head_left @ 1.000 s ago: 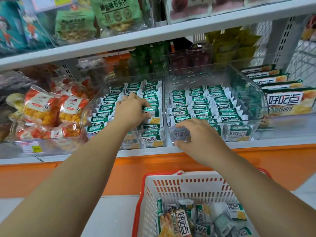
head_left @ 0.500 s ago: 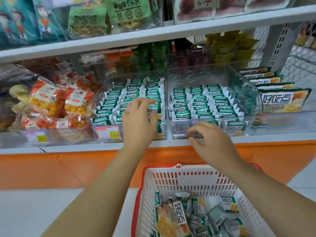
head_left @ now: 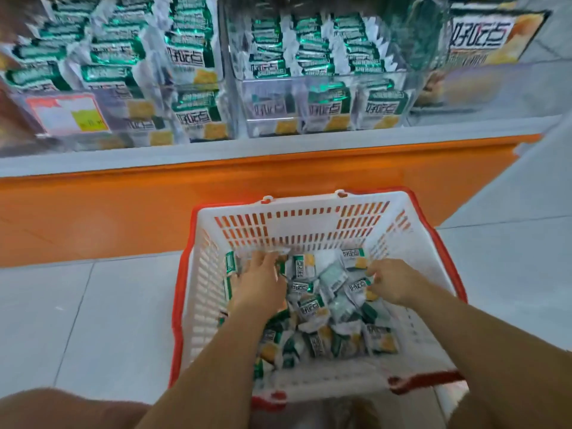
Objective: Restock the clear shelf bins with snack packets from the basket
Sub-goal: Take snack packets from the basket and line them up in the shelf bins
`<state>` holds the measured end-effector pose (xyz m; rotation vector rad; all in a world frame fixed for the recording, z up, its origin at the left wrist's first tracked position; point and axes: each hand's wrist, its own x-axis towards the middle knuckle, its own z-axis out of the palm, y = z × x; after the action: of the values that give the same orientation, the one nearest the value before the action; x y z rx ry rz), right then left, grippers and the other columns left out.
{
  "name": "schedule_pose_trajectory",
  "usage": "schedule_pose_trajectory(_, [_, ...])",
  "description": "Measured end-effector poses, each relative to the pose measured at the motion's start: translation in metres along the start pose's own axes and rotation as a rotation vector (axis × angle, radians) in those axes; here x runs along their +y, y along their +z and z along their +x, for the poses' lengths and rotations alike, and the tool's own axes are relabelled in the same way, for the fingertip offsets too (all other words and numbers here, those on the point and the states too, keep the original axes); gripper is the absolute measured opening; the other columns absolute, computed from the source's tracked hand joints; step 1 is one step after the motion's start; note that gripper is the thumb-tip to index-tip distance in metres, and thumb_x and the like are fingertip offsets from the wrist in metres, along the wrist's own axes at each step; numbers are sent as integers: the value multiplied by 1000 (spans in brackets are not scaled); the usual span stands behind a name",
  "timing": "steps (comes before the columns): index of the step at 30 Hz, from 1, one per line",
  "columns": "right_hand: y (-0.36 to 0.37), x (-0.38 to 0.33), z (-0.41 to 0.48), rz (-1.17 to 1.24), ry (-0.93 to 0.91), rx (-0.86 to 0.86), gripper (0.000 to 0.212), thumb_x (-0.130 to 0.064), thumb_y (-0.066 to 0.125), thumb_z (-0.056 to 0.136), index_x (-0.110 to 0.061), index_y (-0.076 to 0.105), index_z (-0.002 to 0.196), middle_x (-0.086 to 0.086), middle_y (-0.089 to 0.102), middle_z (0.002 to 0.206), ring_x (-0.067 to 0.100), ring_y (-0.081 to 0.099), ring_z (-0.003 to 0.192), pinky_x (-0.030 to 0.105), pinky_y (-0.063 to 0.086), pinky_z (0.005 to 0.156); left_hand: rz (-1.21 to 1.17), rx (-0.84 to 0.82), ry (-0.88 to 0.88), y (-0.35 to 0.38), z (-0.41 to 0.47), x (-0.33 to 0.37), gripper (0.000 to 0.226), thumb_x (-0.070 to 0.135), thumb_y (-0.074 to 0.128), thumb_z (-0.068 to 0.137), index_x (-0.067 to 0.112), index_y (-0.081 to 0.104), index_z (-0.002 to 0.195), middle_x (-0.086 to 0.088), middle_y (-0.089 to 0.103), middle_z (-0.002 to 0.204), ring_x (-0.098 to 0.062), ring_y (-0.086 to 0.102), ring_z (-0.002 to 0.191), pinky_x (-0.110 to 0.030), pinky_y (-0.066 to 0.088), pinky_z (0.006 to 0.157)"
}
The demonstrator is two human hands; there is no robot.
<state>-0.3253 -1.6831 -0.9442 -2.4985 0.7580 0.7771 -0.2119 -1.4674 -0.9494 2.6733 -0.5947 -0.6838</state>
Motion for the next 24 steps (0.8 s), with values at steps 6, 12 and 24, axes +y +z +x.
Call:
schedule_pose_trajectory(6, [75,14,18,-94,87,-80,46,-19,57,91,-17,44,135,8,42,138,26,49,120,32,42,93,-6,-304,-87,42,6,-18,63,42,45,94,30,19,150,0,7,160,-26,5,147,-49,22,115])
schedule_pose_trajectory(12, [103,21,34,-208,106,-108,52,-21,55,90,-23,37,139,11,38,138,31,43,121,38,42,95,32,-285,-103,51,5,-17,62,42,47,94,33,20,149,4,-1,160,-27,-3,147,-54,21,114])
schedule_pose_trajectory(24, [47,-7,26,-36,11,-270,18,-16,52,93,-13,60,108,8,56,110,17,49,83,27,38,70,-66,-334,-75,39,4,-17,54,24,46,91,25,37,144,-6,29,151,-27,37,133,-44,40,104])
